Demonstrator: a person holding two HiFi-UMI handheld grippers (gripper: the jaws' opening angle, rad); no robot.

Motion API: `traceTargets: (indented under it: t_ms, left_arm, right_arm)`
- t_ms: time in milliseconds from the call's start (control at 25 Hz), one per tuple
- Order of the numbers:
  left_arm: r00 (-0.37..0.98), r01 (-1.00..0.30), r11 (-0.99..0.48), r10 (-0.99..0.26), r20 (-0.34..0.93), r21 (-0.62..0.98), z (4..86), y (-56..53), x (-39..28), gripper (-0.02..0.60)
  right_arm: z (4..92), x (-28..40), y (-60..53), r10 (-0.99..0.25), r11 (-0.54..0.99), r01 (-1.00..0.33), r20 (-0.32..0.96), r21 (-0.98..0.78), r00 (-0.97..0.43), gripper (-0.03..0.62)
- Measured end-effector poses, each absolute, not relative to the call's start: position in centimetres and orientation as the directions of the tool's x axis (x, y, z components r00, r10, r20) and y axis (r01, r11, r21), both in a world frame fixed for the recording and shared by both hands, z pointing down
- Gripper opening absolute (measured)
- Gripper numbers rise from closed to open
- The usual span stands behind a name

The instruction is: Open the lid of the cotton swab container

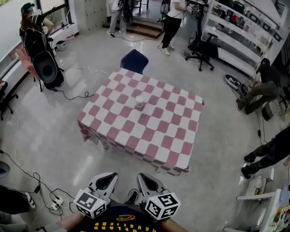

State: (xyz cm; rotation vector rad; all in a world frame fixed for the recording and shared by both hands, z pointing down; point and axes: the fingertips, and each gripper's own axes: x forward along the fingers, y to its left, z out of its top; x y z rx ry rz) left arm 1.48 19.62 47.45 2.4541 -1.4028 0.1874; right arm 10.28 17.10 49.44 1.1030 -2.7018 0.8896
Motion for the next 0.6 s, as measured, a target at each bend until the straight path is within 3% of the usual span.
traceTargets:
  t_ms: [600]
  left_arm:
    - [0.560, -0.828, -0.538, -0.789, 0.253, 0.156, 46.6, 13.0, 3.2, 0.003]
  right_arm:
    - [49.3, 13.3, 11.0, -0.692, 0.483, -0.701, 0.261, -0.524, -0.673, 0.011]
